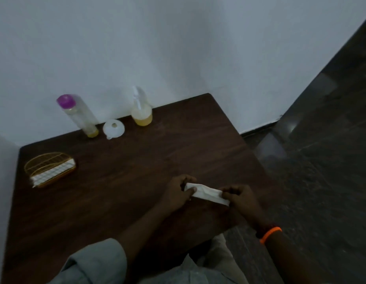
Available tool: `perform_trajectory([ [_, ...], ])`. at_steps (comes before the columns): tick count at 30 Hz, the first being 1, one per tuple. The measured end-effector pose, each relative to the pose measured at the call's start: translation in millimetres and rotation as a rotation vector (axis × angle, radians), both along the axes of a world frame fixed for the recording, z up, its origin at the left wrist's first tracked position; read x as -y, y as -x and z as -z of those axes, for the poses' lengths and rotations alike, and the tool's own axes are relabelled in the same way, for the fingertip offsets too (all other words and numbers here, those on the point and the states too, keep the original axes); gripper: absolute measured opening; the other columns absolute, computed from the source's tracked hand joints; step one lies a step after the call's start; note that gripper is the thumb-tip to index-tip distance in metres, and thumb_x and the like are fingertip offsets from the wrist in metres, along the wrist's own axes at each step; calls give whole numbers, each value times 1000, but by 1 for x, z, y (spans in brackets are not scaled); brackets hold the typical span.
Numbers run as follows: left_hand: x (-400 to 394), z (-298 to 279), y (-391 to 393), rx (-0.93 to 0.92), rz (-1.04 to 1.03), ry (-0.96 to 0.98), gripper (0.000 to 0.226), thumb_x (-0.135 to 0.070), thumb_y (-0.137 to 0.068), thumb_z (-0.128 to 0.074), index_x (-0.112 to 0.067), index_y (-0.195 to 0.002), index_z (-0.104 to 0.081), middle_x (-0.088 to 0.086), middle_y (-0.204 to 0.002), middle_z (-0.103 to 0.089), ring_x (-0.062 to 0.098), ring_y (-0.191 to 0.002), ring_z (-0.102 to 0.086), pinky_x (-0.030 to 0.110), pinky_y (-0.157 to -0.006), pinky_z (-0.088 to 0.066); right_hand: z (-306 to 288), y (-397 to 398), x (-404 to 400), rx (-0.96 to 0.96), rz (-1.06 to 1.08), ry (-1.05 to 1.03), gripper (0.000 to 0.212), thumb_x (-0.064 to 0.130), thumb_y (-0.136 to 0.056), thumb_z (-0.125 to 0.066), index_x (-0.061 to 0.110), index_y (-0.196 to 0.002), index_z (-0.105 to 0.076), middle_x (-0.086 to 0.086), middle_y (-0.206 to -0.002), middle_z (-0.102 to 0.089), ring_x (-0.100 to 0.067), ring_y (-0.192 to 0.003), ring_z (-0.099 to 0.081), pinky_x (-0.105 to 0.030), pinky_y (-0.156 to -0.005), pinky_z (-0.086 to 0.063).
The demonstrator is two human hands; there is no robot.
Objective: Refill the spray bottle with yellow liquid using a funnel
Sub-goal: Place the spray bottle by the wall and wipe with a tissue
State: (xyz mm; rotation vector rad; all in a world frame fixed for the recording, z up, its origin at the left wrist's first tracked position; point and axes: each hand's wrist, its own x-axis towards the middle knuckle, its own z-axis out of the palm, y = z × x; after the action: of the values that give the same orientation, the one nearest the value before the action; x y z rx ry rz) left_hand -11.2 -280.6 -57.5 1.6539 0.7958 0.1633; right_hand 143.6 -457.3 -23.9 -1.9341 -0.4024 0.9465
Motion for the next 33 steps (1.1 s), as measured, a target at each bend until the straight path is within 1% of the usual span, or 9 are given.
perform_trajectory([
  [5, 7, 9, -114, -58, 25, 42, 21, -16, -87, -74, -21, -107, -69, 5, -107, -70, 21, -91, -71, 29, -68, -60, 14, -103, 7, -20, 91, 11, 11, 2, -88, -70, 8, -90, -80, -10, -83, -77, -24, -71, -72, -29, -55, -58],
  [9, 11, 19, -214, -163, 50, 6, 15, -15, -93, -67, -18, -108, -70, 4, -102, -71, 25, -86, -71, 36, -70, -62, 34, -193, 14, -45, 150, 25, 14, 3, -87, -71, 13, -86, -80, -8, -79, -78, -25, -65, -72, -31, -54, -59],
  [12, 2, 22, -283, -253, 140, -102, 9, -25, -98, -59, -25, -100, -69, -8, -87, -69, 13, -74, -67, 27, -73, -57, 52, -254, 13, -33, 180, 28, 15, 2, -87, -70, 13, -87, -80, -6, -79, -77, -9, -61, -69, -18, -54, -53],
  [14, -11, 30, -322, -332, 264, -263, 9, -40, -97, -56, -40, -101, -64, -20, -85, -61, 2, -79, -59, 18, -78, -47, 63, -289, 7, -31, 189, 31, 12, 4, -86, -72, 12, -87, -80, -3, -76, -76, -1, -59, -66, -13, -52, -49],
  [16, -26, 39, -356, -374, 358, -408, 22, -51, -92, -53, -44, -109, -64, -22, -91, -61, 0, -84, -58, 21, -81, -48, 75, -321, -2, -44, 191, 37, 10, 7, -86, -73, 14, -87, -80, 1, -73, -75, 1, -58, -65, -11, -51, -46],
  [21, -66, 68, -435, -412, 348, -383, 24, -19, -93, -63, -19, -116, -70, 4, -115, -69, 17, -96, -67, 20, -83, -48, 119, -381, -48, -102, 224, 23, 16, 10, -85, -75, 25, -80, -80, 8, -66, -74, -4, -62, -67, -14, -54, -50],
  [24, -90, 97, -478, -507, 347, -380, 22, -5, -90, -61, -4, -111, -70, 14, -114, -66, 28, -104, -64, 24, -77, -45, 161, -410, -85, -127, 229, 30, 12, 9, -84, -75, 19, -82, -79, 12, -61, -71, -4, -60, -66, -13, -51, -48],
  [29, -127, 154, -529, -674, 310, -411, 23, -6, -89, -59, -2, -112, -60, 22, -118, -57, 36, -100, -63, 40, -83, -55, 249, -434, -145, -200, 280, 38, 10, 13, -81, -78, 11, -90, -81, -9, -80, -77, -31, -79, -74, -43, -67, -62],
  [33, -139, 192, -555, -861, 366, -405, 37, -10, -94, -59, 1, -128, -48, 23, -132, -48, 37, -115, -57, 40, -92, -50, 319, -438, -180, -266, 244, 60, 15, 16, -83, -73, 11, -95, -79, -10, -88, -76, -29, -85, -73, -45, -76, -62],
])
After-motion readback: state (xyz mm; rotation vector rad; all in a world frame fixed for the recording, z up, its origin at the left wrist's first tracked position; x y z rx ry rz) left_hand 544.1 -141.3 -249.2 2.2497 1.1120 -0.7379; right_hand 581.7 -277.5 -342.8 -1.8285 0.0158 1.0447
